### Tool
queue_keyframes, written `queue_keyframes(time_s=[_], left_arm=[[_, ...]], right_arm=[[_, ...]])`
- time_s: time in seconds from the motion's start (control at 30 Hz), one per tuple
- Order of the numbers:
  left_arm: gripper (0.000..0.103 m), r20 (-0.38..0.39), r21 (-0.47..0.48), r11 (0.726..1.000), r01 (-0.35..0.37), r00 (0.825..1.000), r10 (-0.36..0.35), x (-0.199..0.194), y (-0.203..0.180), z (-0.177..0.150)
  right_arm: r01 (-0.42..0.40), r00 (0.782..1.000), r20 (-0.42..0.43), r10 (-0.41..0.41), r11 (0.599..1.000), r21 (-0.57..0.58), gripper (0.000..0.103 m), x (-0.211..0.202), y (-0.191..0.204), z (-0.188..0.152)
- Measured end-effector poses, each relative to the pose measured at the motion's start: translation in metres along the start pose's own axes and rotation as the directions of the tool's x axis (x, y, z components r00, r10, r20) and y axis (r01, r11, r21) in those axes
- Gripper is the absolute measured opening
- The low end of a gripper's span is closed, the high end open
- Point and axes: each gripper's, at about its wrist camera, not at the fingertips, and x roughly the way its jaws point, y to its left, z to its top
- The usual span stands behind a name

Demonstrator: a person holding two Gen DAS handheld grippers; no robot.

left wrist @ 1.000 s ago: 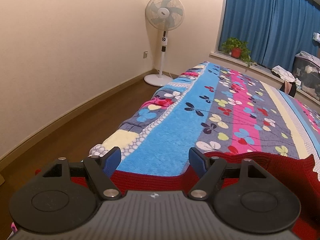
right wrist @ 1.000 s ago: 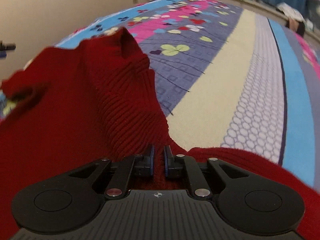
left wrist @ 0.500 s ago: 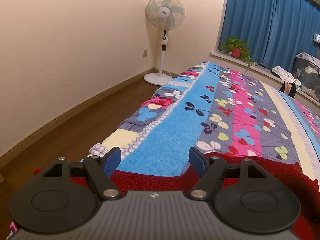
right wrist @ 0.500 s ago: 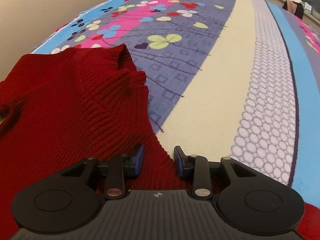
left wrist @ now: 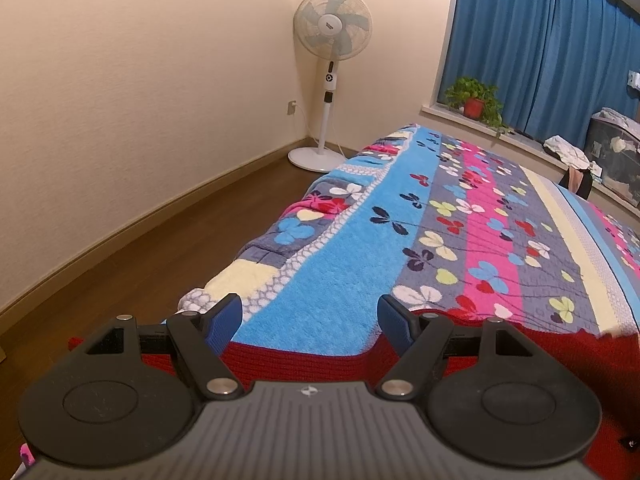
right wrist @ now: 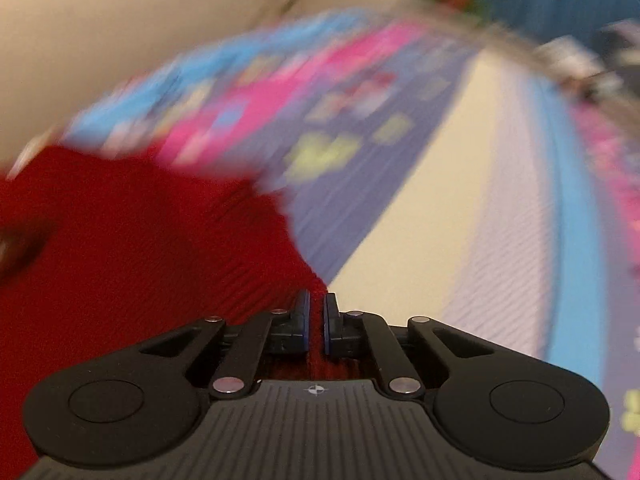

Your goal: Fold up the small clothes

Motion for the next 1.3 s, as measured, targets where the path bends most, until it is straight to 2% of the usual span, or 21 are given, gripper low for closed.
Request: queue_keyframes(time_s=[0.07,0.13,0.2,0.27,0.37,0.43,0.47,0.5,0.57,0.63,0.7,0.77,0.83,0.87,0.97,1.07,1.1,1.13,1.17,1.2,1.3], left_arm=[[0.079,-0.001,0.003,1.000,0.002,1.000,-0.002,0.000,0.000,0.000],[0.079,-0.002,0.004,1.000,0.004,1.000,-0.004,0.000,-0.001,0.000],[0.079,-0.003,-0.001,1.000,0.005,1.000,-0.005,0.000,0.000,0.000],[0.079,-0.004,-0.006,1.000,0.007,1.000,-0.007,0.000,0.002,0.002],[0.079,-0.005,-0.002,1.000,0.015,1.000,-0.015,0.000,0.000,0.001],[0.079,-0.010,0.003,1.000,0.026,1.000,-0.026,0.000,-0.001,0.001],[0.079,-0.015,0.007,0.999,0.038,0.999,-0.038,0.000,-0.003,0.000],[0.079,-0.021,0.015,0.999,0.051,0.999,-0.051,0.000,-0.004,-0.001],[0.079,-0.036,0.032,0.996,0.080,0.996,-0.078,0.001,-0.009,-0.003],[0.079,-0.074,0.021,0.990,0.138,0.988,-0.137,0.002,-0.011,-0.005],[0.079,-0.147,-0.029,0.974,0.223,0.963,-0.225,0.005,-0.011,-0.009],[0.076,-0.214,-0.085,0.950,0.301,0.926,-0.312,0.002,-0.013,-0.017],[0.069,-0.283,-0.130,0.910,0.394,0.865,-0.415,-0.006,-0.020,-0.031],[0.067,-0.308,-0.122,0.902,0.415,0.848,-0.432,-0.008,-0.025,-0.038],[0.067,-0.385,0.034,0.890,0.454,0.828,-0.408,-0.017,-0.054,-0.065],[0.065,-0.437,0.196,0.851,0.487,0.820,-0.369,-0.015,-0.082,-0.093],[0.055,-0.450,0.252,0.831,0.495,0.821,-0.352,-0.012,-0.088,-0.104],[0.018,-0.461,0.301,0.814,0.497,0.823,-0.332,-0.008,-0.090,-0.113],[0.013,-0.458,0.353,0.802,0.481,0.837,-0.300,-0.002,-0.089,-0.121],[0.011,-0.429,0.367,0.809,0.459,0.855,-0.291,0.000,-0.082,-0.121],[0.011,-0.426,0.196,0.886,0.421,0.850,-0.309,0.012,-0.046,-0.114]], right_arm=[[0.107,0.993,0.050,-0.108,0.994,0.037,0.006,0.003,-0.002,0.000],[0.136,0.991,0.000,-0.136,0.990,-0.036,0.009,0.017,0.011,-0.006],[0.188,0.982,0.017,-0.187,0.977,-0.104,0.015,0.018,0.027,-0.013],[0.178,0.982,0.068,-0.176,0.984,-0.030,0.028,0.009,0.027,-0.016],[0.167,0.980,0.095,-0.176,0.982,0.089,0.029,0.006,0.019,-0.028],[0.161,0.986,0.032,-0.165,0.981,0.108,0.029,0.017,0.014,-0.039],[0.144,0.988,-0.064,-0.137,0.984,0.104,0.029,0.032,0.010,-0.046],[0.139,0.977,-0.174,-0.126,0.988,0.068,0.028,0.048,0.009,-0.056],[0.160,0.979,-0.136,-0.154,0.987,0.034,0.027,0.042,0.012,-0.055],[0.169,0.983,-0.087,-0.160,0.981,0.098,0.029,0.021,0.011,-0.045],[0.160,0.987,0.005,-0.162,0.977,0.143,0.034,-0.015,0.008,-0.040],[0.158,0.983,0.063,-0.173,0.969,0.188,0.044,-0.054,0.001,-0.043],[0.159,0.978,0.097,-0.184,0.962,0.223,0.050,-0.093,-0.011,-0.058],[0.170,0.976,0.096,-0.197,0.955,0.242,0.050,-0.111,-0.017,-0.070],[0.187,0.977,0.031,-0.210,0.921,0.343,0.051,-0.147,-0.040,-0.111],[0.221,0.974,-0.061,-0.218,0.849,0.479,0.051,-0.167,-0.061,-0.155],[0.228,0.973,-0.089,-0.214,0.815,0.532,0.051,-0.171,-0.064,-0.175],[0.221,0.975,-0.111,-0.192,0.798,0.561,0.051,-0.171,-0.067,-0.189],[0.218,0.976,-0.144,-0.165,0.794,0.567,0.051,-0.167,-0.066,-0.201],[0.234,0.968,-0.209,-0.139,0.799,0.554,0.051,-0.159,-0.062,-0.208],[0.225,0.961,-0.259,-0.100,0.829,0.512,0.051,-0.148,-0.052,-0.216]])
